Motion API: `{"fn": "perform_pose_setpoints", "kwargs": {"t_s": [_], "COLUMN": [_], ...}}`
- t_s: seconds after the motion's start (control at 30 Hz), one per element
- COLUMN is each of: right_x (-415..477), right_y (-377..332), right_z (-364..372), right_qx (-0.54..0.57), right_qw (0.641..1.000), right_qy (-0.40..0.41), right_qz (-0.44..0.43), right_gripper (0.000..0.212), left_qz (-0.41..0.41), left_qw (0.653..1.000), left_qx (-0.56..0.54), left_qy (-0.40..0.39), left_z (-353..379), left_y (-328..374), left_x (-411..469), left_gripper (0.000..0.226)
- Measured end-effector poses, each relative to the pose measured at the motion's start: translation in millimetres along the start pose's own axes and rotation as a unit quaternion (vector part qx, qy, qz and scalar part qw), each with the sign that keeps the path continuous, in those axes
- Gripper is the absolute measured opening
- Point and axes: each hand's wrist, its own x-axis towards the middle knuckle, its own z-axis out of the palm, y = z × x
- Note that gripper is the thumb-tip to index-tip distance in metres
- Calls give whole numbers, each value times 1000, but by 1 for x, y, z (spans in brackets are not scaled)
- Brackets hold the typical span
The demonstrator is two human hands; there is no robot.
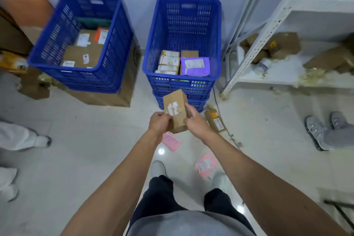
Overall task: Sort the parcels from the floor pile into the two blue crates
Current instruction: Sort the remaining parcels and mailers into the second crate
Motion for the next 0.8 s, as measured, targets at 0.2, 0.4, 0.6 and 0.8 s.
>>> {"fn": "perform_pose_setpoints", "kwargs": {"t_s": [0.2,0.4,0.6,0.8], "right_x": [-5,4,18,42], "right_y": [-48,-77,-107,-132], "right_z": [23,36,24,-6], "right_qx": [-9,36,11,-15], "right_qw": [998,995,987,982], "right_qy": [38,91,146,172], "right_qz": [-40,-23,-67,-79], "right_gripper": [76,81,71,77], "left_qz": [43,77,112,111], "left_qw": [998,995,988,986], "left_qx": [-26,19,56,83], "left_qy": [-26,-56,-84,-96], "left_z": [-44,-74,-71,-47], "left_y": [36,71,111,155], "left_x": [9,24,35,63], "left_gripper": [17,18,12,8]}}
